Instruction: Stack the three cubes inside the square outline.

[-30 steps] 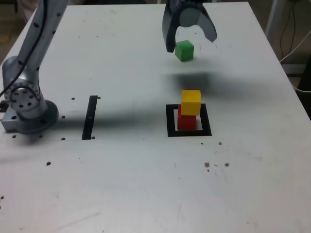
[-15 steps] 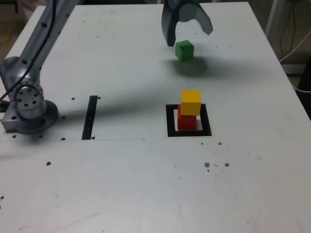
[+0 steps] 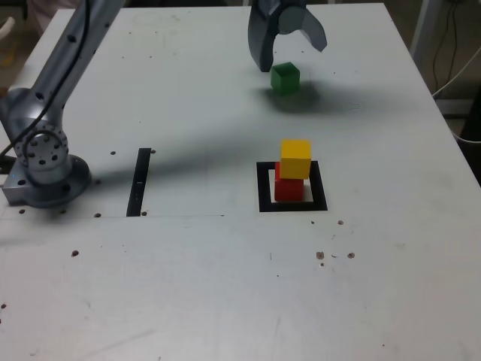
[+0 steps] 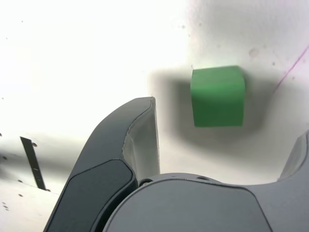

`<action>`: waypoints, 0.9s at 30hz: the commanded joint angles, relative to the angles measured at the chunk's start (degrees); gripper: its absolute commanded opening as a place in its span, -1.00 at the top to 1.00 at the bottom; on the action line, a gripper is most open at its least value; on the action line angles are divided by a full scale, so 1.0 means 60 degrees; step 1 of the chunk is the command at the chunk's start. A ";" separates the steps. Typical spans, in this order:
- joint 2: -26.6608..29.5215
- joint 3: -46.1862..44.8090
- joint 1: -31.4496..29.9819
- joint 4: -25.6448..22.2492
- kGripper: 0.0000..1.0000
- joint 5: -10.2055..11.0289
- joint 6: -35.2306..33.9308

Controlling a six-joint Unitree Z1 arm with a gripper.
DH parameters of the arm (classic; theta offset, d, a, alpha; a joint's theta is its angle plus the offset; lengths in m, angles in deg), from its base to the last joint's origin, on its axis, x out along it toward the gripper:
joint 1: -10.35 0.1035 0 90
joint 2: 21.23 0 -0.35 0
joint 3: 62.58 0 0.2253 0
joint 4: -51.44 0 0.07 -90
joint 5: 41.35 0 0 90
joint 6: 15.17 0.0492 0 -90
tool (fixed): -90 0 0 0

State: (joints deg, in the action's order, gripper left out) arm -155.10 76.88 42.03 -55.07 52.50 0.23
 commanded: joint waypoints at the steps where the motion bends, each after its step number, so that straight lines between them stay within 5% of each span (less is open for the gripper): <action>1: -0.0072 0.0054 0.0052 -0.0087 -1.00 -0.0010 -0.0119; 27: -0.0788 -0.0181 0.0208 0.0034 -0.98 -0.0236 -0.0112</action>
State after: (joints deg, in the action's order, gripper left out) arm -159.36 76.00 43.21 -54.52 51.08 -0.54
